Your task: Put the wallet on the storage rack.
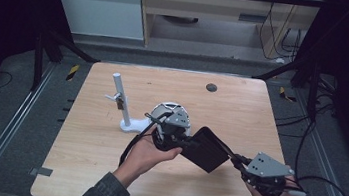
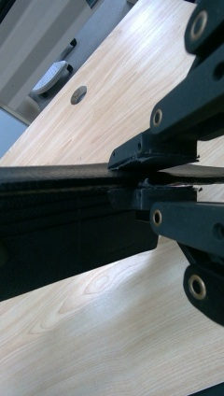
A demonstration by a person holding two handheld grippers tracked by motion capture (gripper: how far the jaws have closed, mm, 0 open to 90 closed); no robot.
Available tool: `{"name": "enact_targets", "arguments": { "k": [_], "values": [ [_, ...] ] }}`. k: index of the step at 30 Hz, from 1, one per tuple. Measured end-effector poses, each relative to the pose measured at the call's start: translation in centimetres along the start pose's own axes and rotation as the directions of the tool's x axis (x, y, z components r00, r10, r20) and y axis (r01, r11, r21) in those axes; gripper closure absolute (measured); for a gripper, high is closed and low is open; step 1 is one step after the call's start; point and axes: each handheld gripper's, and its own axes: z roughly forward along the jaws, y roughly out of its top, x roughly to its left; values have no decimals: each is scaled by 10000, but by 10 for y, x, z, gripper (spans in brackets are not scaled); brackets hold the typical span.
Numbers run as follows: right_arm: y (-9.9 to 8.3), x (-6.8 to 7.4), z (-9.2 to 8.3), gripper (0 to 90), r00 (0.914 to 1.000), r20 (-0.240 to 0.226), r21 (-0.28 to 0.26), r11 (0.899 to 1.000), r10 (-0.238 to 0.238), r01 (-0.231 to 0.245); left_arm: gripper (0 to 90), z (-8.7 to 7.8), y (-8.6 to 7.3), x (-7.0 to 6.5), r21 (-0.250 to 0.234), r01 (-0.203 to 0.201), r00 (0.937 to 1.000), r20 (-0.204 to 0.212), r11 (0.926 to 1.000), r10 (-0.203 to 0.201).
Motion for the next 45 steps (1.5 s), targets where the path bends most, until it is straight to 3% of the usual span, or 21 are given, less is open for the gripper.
{"name": "enact_targets", "arguments": {
  "k": [3, 7, 11, 15, 20, 26, 31, 40, 45],
  "values": [
    [-1, 1, 2, 730, 9999, -99, 2, 10000, 84, -84, 810, -4, 3, 0, -8, -88, 9999, -123, 10000, 88],
    [-4, 5, 7, 481, 9991, -200, 174, 9992, 372, -369, 812, -14, 10, 0, -77, -216, 9993, -316, 9997, 213],
    [-13, 12, 11, 330, 9977, -224, 168, 9979, 635, -631, 811, -25, 16, -1, -173, -321, 9985, -439, 9993, 313],
    [-23, 15, 14, 246, 9949, -90, -6, 9950, 1003, -1003, 811, -34, 19, 0, 21, -493, 9957, -780, 9988, 493],
    [-36, 10, 22, 187, 9835, 376, -357, 9838, 1770, -1757, 810, -47, 20, 3, -180, -353, 9952, -922, 9992, 335],
    [-50, 8, 33, 185, 9533, 1181, -1108, 9577, 2779, -2655, 809, -63, 26, 5, -75, -505, 9901, -1313, 9987, 491],
    [-62, 9, 41, 192, 9299, 1731, -1235, 9438, 3246, -3065, 809, -78, 32, 5, -25, -597, 9842, -1669, 9982, 584],
    [-76, 12, 47, 186, 9151, 2074, -969, 9381, 3459, -3326, 809, -107, 42, 8, 151, -761, 9741, -2124, 9970, 776],
    [-81, 13, 50, 143, 9130, 2010, -679, 9349, 3549, -3485, 809, -118, 46, 13, 194, -778, 9681, -2374, 9968, 802]
  ]
}}
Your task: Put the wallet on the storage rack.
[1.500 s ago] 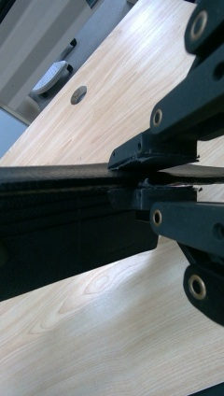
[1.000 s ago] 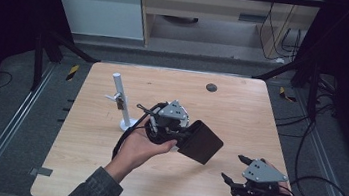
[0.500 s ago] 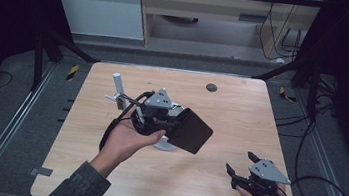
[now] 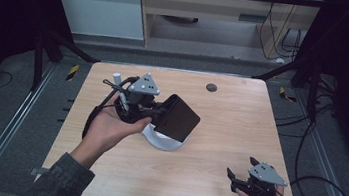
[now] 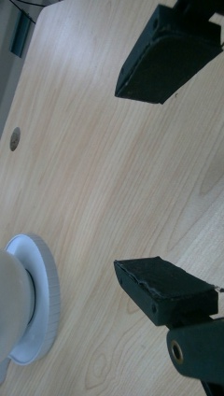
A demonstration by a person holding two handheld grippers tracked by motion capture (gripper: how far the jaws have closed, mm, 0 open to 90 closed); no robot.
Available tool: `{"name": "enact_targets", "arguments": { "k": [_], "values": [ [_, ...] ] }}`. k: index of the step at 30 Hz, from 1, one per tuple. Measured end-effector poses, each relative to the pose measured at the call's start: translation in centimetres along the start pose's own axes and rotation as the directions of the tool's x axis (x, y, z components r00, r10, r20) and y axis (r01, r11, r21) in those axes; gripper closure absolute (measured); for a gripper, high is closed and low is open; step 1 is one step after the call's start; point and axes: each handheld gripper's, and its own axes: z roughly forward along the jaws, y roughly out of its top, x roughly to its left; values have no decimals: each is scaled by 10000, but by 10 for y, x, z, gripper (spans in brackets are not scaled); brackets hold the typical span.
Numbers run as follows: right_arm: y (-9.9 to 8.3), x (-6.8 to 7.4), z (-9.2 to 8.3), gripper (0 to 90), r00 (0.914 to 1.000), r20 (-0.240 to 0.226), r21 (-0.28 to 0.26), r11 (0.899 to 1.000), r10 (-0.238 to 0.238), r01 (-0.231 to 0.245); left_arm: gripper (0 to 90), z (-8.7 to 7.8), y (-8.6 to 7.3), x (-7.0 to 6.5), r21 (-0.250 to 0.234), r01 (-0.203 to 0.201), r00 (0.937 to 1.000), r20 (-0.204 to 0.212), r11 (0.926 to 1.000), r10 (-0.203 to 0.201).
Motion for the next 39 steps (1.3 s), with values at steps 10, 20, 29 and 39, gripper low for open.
{"name": "enact_targets", "arguments": {
  "k": [10, 20, 29, 39],
  "values": [
    [-3, -3, 1, 141, 9999, 102, 153, 9998, 120, -121, 808, -8, 1, 16, 74, 13, 9995, -328, 10000, -11],
    [-3, -4, 2, 141, 9999, 86, 166, 9998, 87, -89, 808, 4, -2, 24, 496, -163, 9980, -603, 9986, 193],
    [-4, -3, 2, 142, 9999, 6, 232, 9997, 126, -126, 808, 12, -8, 31, 756, -121, 9973, -719, 9971, 176],
    [-4, -3, 2, 142, 9999, -32, 239, 9997, 108, -107, 808, 28, -17, 31, 1072, -163, 9968, -760, 9941, 246]
  ]
}}
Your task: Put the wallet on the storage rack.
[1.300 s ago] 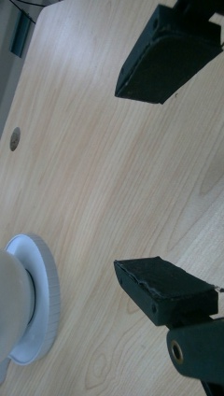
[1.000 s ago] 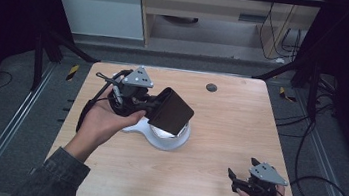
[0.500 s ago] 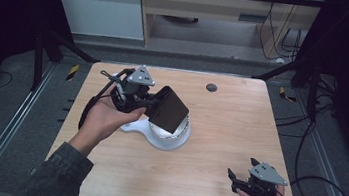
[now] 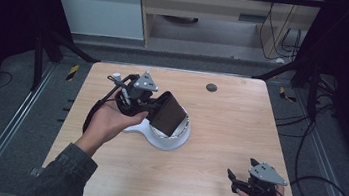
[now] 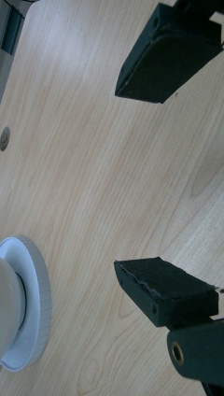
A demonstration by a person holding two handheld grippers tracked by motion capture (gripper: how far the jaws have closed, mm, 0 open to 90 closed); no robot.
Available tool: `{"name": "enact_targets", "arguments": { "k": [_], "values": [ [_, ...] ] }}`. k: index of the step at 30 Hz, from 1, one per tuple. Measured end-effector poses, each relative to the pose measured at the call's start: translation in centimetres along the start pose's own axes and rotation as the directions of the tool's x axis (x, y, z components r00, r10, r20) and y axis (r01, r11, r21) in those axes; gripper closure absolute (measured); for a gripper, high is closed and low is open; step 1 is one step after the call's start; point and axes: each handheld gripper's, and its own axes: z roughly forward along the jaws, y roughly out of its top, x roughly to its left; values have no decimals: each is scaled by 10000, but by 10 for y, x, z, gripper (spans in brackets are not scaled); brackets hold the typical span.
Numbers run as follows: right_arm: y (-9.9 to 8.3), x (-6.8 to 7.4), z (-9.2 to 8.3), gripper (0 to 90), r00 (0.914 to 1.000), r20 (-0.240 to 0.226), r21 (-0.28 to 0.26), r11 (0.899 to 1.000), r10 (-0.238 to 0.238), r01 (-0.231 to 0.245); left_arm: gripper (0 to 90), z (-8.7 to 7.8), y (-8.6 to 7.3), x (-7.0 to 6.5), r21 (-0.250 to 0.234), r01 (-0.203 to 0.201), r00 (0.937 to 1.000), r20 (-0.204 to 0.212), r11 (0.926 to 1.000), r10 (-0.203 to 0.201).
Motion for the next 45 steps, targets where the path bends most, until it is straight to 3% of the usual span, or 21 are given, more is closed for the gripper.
{"name": "enact_targets", "arguments": {
  "k": [28, 45],
  "values": [
    [-1, 0, 1, 142, 10000, -95, 77, 10000, 7, -6, 806, 36, -11, 2, 275, 413, 9990, 138, 9988, -417],
    [-1, 0, 2, 140, 9999, -131, 178, 9998, -52, 54, 799, 45, -10, 6, 213, 785, 9969, 91, 9967, -787]
  ]
}}
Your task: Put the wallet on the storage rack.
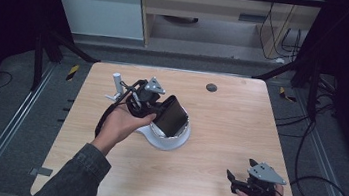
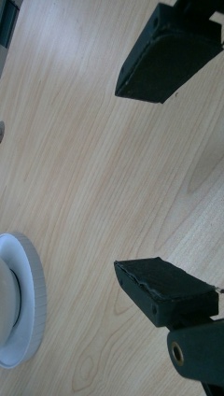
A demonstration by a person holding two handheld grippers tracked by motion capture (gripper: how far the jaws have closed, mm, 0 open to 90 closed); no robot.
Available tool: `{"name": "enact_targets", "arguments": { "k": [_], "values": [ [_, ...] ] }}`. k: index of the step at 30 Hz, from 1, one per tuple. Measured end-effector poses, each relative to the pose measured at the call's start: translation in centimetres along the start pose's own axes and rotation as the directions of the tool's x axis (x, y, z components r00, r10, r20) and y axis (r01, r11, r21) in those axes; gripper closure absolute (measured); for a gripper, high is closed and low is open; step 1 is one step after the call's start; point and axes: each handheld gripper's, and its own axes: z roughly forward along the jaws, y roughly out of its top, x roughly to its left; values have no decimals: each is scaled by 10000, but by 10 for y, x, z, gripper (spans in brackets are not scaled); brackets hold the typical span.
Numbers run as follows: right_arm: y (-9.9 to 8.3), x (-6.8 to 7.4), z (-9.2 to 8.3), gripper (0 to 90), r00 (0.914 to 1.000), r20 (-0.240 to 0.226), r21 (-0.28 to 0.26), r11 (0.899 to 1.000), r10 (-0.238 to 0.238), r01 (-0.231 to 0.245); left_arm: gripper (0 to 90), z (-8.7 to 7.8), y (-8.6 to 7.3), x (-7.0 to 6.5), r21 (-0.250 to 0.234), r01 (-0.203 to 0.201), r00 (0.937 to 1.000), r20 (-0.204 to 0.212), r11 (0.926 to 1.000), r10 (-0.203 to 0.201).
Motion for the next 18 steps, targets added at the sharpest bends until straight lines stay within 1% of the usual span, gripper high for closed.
{"name": "enact_targets", "arguments": {
  "k": [3, 9, 11, 13, 18],
  "values": [
    [0, 0, 1, 140, 10000, -16, 11, 10000, -10, 10, 794, 2, 1, 0, -28, 65, 9999, -101, 10000, -65],
    [0, 0, 0, 139, 10000, -25, 30, 10000, 17, -17, 781, 4, 3, 0, -151, 280, 9994, -177, 9995, -282],
    [0, 0, 0, 140, 10000, -24, 32, 10000, 15, -15, 779, 3, 3, 1, -201, 302, 9993, -210, 9993, -306],
    [0, 0, 0, 140, 10000, -18, 57, 10000, 40, -40, 771, 2, 3, 2, -309, 413, 9989, -203, 9987, -419],
    [-1, 0, 1, 139, 10000, -36, 70, 10000, 16, -16, 764, 0, 3, 4, -371, 525, 9980, -327, 9979, -538]
  ]
}}
